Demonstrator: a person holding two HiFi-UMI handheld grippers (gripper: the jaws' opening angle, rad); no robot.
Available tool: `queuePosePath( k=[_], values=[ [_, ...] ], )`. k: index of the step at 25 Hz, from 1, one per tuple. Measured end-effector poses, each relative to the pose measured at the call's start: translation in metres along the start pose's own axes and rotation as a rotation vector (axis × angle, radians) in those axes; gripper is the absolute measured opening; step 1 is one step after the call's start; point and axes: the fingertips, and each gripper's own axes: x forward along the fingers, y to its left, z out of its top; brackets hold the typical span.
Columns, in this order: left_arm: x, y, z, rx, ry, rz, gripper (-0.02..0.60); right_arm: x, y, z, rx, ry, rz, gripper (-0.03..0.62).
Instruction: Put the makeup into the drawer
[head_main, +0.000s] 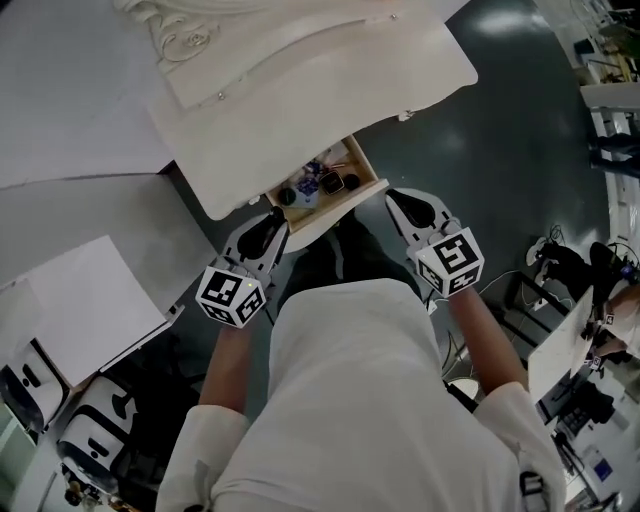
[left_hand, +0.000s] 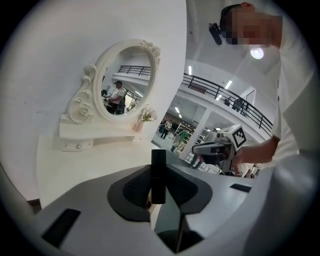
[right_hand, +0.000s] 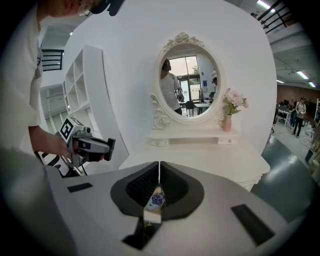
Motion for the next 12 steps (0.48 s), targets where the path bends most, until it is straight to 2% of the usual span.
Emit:
queuePosePath(
  k=[5, 12],
  values=[
    [0.029, -0.004, -0.019, 0.002, 0.065, -0.022, 0.1, 0.002, -0.008, -0.016, 0.015, 0.032, 0.002, 0.029],
    [0.073, 0.01, -0.064, 0.038, 0.201, 0.003, 0.1, 0.017, -0.024, -0.042, 0.041, 0.091, 0.029, 0.029]
  ],
)
